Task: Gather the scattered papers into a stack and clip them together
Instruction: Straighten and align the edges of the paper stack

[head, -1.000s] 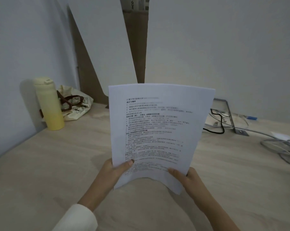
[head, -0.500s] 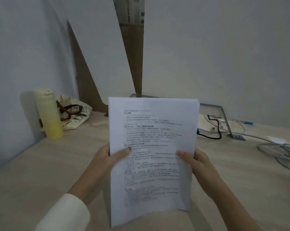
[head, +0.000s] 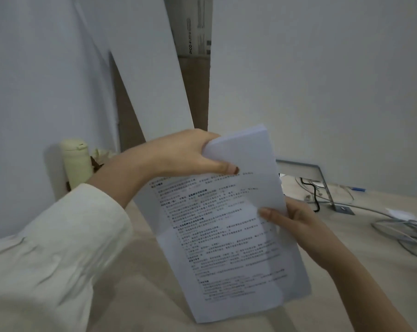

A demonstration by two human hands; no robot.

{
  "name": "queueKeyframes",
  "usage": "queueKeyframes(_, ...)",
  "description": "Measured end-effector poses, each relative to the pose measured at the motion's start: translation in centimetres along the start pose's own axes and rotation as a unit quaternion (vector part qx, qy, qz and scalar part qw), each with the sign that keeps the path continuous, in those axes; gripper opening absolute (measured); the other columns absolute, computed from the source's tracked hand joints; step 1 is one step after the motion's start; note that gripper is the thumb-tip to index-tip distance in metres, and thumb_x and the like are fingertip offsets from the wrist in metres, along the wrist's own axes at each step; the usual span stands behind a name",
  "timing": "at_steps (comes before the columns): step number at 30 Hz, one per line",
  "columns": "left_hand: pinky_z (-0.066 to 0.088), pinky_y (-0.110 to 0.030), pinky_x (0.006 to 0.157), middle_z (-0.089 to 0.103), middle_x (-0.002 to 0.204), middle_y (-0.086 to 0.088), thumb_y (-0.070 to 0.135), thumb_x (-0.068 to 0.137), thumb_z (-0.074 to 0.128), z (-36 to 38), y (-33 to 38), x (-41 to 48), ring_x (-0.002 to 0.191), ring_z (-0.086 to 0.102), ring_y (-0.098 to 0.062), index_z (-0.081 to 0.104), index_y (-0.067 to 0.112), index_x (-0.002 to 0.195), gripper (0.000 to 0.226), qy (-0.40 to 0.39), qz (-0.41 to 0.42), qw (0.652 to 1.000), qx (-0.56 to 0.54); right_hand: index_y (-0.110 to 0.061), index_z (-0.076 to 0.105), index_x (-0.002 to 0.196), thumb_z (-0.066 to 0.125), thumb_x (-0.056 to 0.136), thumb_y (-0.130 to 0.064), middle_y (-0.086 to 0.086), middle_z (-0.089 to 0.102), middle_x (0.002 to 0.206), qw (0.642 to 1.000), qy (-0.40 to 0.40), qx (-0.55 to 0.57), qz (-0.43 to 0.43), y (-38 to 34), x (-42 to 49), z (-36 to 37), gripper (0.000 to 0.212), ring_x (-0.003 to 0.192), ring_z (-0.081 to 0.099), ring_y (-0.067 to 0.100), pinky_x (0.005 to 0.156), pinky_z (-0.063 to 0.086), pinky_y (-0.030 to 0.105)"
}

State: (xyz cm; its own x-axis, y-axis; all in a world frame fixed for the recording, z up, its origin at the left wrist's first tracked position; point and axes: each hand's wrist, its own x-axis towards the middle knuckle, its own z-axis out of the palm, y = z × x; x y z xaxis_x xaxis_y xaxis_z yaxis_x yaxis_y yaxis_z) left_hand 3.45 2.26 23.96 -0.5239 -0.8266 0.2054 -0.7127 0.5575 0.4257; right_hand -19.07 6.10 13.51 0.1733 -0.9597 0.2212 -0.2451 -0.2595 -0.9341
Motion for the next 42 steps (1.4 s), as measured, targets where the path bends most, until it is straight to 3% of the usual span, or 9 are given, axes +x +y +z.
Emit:
queueKeyframes(4, 0.052, -0.017, 0.061, 0.068, 0.081, 0.015, 0.04, 0.085, 0.057, 1.6, -0.7, -0.6, 0.073, 0.066, -0.001, 0.061, 0.037, 0.079, 0.008, 0.042, 0.028, 0.994, -0.101, -0.017, 0.069, 0.096, 0.062, 0.073, -0.039, 0.0, 0.076, 0.094, 0.998, -0.003, -0.057, 0.021, -0.5, 0.2, -1.4, 0.032, 0.083, 0.073, 0.02, 0.08, 0.057, 0.042)
queueKeyframes(8, 0.052, -0.018, 0.062, 0.074, 0.076, 0.009, 0.038, 0.081, 0.058, 3.1, -3.2, -2.8, 0.069, 0.069, -0.003, 0.068, 0.025, 0.085, 0.017, 0.166, 0.007, 0.964, -0.209, -0.032, 0.073, 0.082, 0.067, 0.076, -0.037, -0.017, 0.074, 0.084, 0.978, -0.033, -0.189, 0.08, -0.2, -0.4, -5.3, 0.01, 0.076, 0.069, 0.0, 0.068, 0.051, 0.008)
queueKeyframes(10, 0.052, -0.01, 0.057, 0.073, 0.07, 0.02, 0.035, 0.077, 0.058, 3.9, -5.0, -4.1, 0.066, 0.068, 0.003, 0.068, 0.027, 0.082, 0.014, 0.21, -0.01, 0.938, -0.275, -0.033, 0.073, 0.083, 0.07, 0.071, -0.039, -0.014, 0.074, 0.083, 0.976, -0.016, -0.192, 0.099, 0.6, -1.0, -7.4, 0.014, 0.076, 0.069, 0.004, 0.066, 0.053, 0.009)
queueKeyframes(15, 0.051, -0.013, 0.049, 0.072, 0.065, 0.021, 0.047, 0.073, 0.067, 7.9, -8.1, -6.1, 0.059, 0.069, 0.001, 0.066, 0.026, 0.079, 0.022, 0.26, -0.089, 0.882, -0.382, -0.018, 0.076, 0.084, 0.084, 0.032, -0.061, -0.001, 0.077, 0.088, 0.995, 0.002, -0.034, 0.097, 3.7, -1.9, -7.5, 0.067, 0.08, 0.073, 0.013, 0.063, 0.055, 0.015)
queueKeyframes(18, 0.053, -0.015, 0.05, 0.076, 0.073, 0.011, 0.071, 0.038, 0.073, 9.9, -9.0, -6.9, 0.064, 0.072, -0.01, 0.072, 0.024, 0.075, 0.059, 0.273, -0.117, 0.851, -0.433, -0.013, 0.075, 0.086, 0.088, 0.042, -0.042, 0.009, 0.076, 0.094, 0.989, 0.008, 0.118, 0.092, 6.0, -1.9, -5.1, 0.054, 0.085, 0.072, 0.023, 0.065, 0.059, 0.026)
queueKeyframes(21, 0.057, -0.022, 0.056, 0.077, 0.084, 0.001, 0.074, 0.03, 0.075, 11.7, -9.5, -7.7, 0.072, 0.074, -0.017, 0.076, 0.028, 0.077, 0.066, 0.251, -0.122, 0.826, -0.49, -0.017, 0.077, 0.085, 0.079, 0.061, -0.022, 0.009, 0.075, 0.093, 0.979, 0.036, 0.189, 0.073, 6.4, -1.9, -3.5, 0.025, 0.083, 0.072, 0.025, 0.069, 0.06, 0.033)
queueKeyframes(27, 0.056, -0.039, 0.073, 0.077, 0.091, 0.001, 0.061, 0.019, 0.086, 17.6, -12.6, -7.4, 0.086, 0.073, -0.023, 0.077, 0.033, 0.082, 0.069, 0.129, -0.19, 0.801, -0.553, -0.025, 0.072, 0.098, 0.082, 0.058, -0.033, 0.004, 0.074, 0.105, 0.981, 0.042, 0.132, 0.134, 11.1, -1.2, -1.3, 0.042, 0.097, 0.069, 0.023, 0.081, 0.058, 0.037)
queueKeyframes(33, 0.06, -0.028, 0.068, 0.076, 0.095, 0.006, 0.061, 0.023, 0.085, 16.1, -12.9, -6.3, 0.084, 0.073, -0.015, 0.076, 0.036, 0.085, 0.067, 0.145, -0.144, 0.805, -0.557, -0.026, 0.074, 0.093, 0.068, 0.071, -0.012, 0.004, 0.074, 0.102, 0.98, 0.067, 0.172, 0.08, 10.2, -0.4, -2.1, 0.027, 0.093, 0.07, 0.023, 0.079, 0.059, 0.039)
queueKeyframes(42, 0.059, -0.03, 0.074, 0.076, 0.099, 0.004, 0.059, 0.027, 0.086, 18.1, -14.9, -5.6, 0.088, 0.072, -0.017, 0.076, 0.034, 0.087, 0.066, 0.13, -0.165, 0.804, -0.556, -0.024, 0.074, 0.092, 0.075, 0.063, -0.021, 0.0, 0.076, 0.097, 0.973, 0.05, 0.199, 0.103, 12.6, -0.4, -1.7, 0.029, 0.09, 0.072, 0.019, 0.074, 0.06, 0.032)
